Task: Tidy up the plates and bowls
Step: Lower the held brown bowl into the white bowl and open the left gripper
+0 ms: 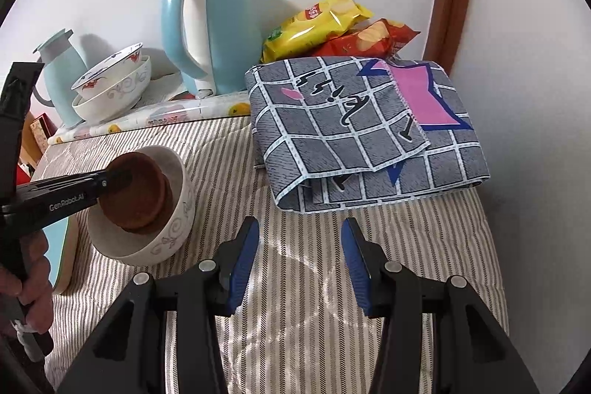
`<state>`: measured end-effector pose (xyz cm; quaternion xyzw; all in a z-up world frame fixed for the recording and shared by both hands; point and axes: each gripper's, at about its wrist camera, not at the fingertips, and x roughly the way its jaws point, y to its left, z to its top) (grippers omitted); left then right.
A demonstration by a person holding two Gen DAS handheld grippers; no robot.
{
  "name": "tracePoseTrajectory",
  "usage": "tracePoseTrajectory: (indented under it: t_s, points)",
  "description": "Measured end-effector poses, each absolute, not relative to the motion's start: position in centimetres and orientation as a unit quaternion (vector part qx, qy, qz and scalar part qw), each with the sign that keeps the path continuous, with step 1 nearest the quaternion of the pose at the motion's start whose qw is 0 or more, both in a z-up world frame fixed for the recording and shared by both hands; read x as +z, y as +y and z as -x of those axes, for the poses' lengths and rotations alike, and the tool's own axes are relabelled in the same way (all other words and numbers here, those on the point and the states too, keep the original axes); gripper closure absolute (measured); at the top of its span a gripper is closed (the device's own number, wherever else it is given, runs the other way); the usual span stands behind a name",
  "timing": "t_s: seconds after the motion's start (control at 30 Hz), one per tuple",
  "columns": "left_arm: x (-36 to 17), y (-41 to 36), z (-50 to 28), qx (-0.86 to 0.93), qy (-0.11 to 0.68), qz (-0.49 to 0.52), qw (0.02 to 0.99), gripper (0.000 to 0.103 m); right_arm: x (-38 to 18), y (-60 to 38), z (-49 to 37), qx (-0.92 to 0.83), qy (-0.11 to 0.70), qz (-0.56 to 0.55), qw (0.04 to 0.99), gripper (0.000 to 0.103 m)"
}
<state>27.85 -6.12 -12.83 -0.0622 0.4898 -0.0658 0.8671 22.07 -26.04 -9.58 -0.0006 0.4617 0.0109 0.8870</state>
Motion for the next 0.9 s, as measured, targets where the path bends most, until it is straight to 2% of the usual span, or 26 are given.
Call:
tracePoseTrajectory:
  t_s: [0.9]
  points:
    - [-13.0, -6.2, -27.8, -0.084, 0.509, 0.063, 0.854, 0.092, -9.7, -24.2, -22.4, 0.029, 0.469, 0.006, 0.883, 0.057]
